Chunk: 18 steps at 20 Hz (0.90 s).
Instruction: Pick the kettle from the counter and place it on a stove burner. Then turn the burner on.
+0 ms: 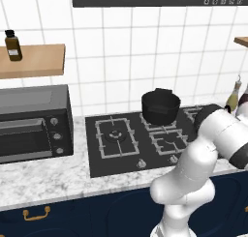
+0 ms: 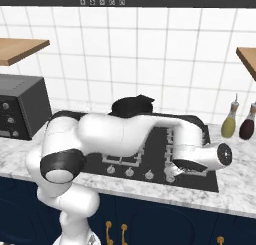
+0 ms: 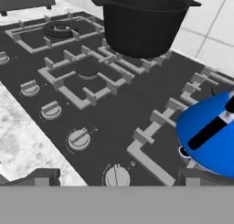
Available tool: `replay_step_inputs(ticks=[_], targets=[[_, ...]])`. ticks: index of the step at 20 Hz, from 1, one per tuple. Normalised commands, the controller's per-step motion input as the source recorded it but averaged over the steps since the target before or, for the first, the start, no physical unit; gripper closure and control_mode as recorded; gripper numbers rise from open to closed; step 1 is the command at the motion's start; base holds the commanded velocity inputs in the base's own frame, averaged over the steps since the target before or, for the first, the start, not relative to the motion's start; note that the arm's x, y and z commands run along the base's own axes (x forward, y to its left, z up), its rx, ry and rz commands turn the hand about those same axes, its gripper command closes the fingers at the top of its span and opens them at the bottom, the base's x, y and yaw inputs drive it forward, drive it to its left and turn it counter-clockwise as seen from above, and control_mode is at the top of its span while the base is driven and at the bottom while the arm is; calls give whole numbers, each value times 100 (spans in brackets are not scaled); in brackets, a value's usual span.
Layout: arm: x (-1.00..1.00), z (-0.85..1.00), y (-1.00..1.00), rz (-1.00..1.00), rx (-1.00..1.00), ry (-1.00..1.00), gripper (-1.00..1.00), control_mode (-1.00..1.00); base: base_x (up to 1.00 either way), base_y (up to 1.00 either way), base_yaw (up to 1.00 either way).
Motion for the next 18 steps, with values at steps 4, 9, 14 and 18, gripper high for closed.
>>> replay_step_inputs(ticks=[4,9,14,18], targets=[[-100,99,48,0,4,-49,-100,-100,0,0,0],[-80,52,100,7,3,-47,-100,-100,0,0,0],[11,2,0,1,0,8,-100,-100,0,0,0],[8,-10,9,9,-3,-2,-100,-100,0,0,0]])
